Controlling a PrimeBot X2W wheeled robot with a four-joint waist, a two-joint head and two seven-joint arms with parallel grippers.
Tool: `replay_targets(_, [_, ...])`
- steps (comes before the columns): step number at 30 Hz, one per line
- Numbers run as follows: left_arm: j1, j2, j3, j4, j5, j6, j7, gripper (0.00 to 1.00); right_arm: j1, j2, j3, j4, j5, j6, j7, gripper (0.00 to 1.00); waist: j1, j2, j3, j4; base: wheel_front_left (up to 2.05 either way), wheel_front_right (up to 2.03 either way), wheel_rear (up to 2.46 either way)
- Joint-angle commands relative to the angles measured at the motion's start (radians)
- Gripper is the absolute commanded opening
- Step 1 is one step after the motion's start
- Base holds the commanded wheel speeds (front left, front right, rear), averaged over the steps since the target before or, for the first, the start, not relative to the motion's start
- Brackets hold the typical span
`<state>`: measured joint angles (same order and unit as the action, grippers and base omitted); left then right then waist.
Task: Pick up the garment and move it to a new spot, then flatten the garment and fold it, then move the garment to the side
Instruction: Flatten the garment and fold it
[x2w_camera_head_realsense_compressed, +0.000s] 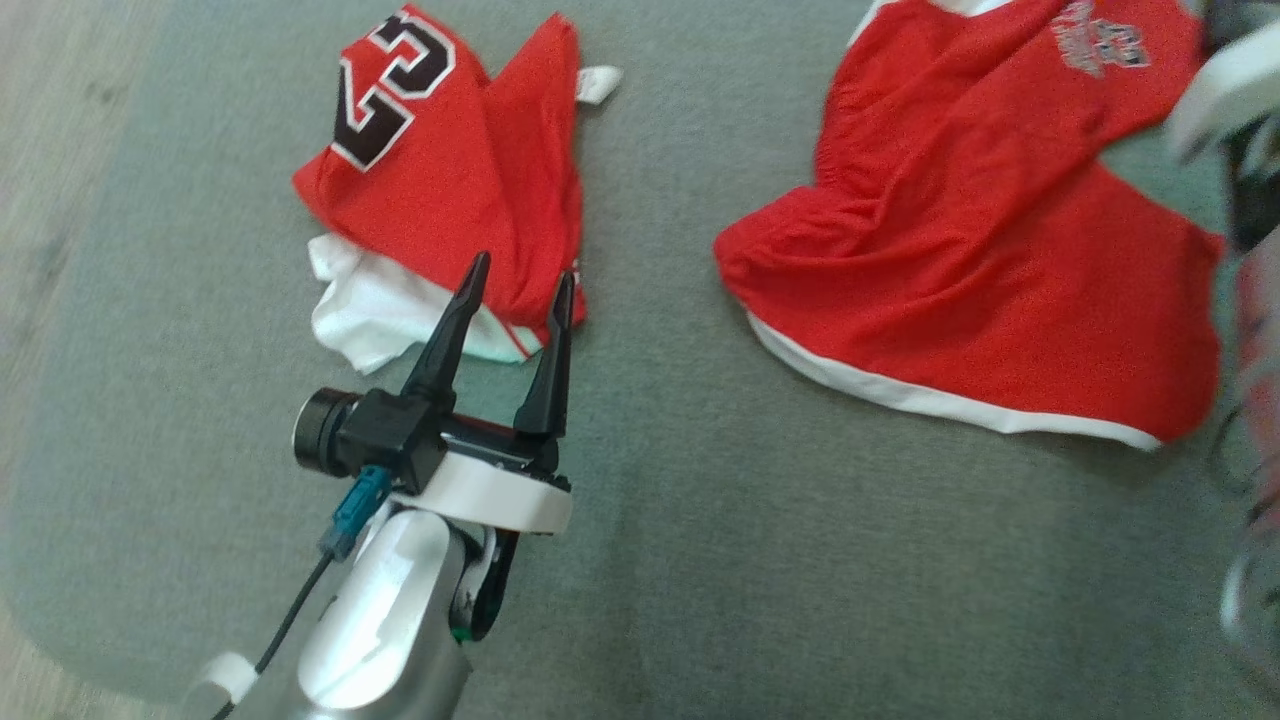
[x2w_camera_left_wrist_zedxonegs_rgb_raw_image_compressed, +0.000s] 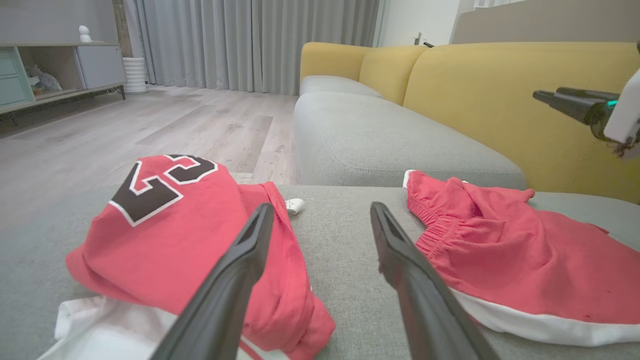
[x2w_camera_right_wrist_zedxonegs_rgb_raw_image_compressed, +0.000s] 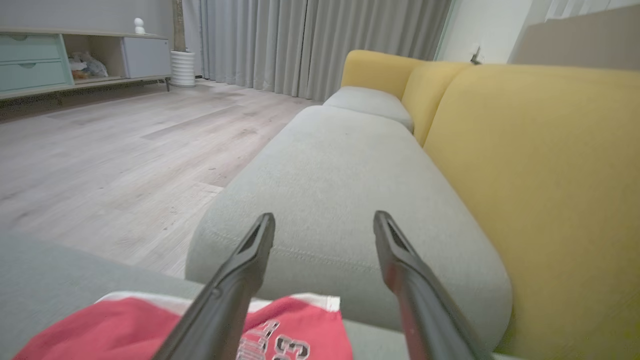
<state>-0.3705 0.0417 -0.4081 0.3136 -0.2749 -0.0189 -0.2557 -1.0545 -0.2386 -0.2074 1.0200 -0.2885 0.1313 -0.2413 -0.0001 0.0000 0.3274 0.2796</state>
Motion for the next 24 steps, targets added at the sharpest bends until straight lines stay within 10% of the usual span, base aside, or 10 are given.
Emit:
replay_targets(1, [-0.002, 0.009, 0.041, -0.024, 0.012, -0.002, -0.006, 1.0, 0.029, 0.035, 0.006, -0.046, 0.019, -0.001, -0.015, 1.0, 0.0001, 0.0, -0.044, -0.04, 0.0, 0.0, 0.0])
replay_targets(11, [0.068, 0.009, 0.073, -0.005, 0.039, -0.01, -0.006, 1.0, 0.424, 0.174, 0.011, -0.33, 0.166, -0.001, -0.02, 1.0, 0.0001, 0.0, -0.176, -0.141, 0.0, 0.0, 0.0])
replay_targets(24, [0.15, 0.009, 0.112, -0.001, 0.06, -0.02, -0.006, 1.0, 0.81, 0.188, 0.146, -0.488, 0.45, -0.001, -0.02, 1.0, 0.0001, 0.0, -0.242, -0.208, 0.0, 0.0, 0.0])
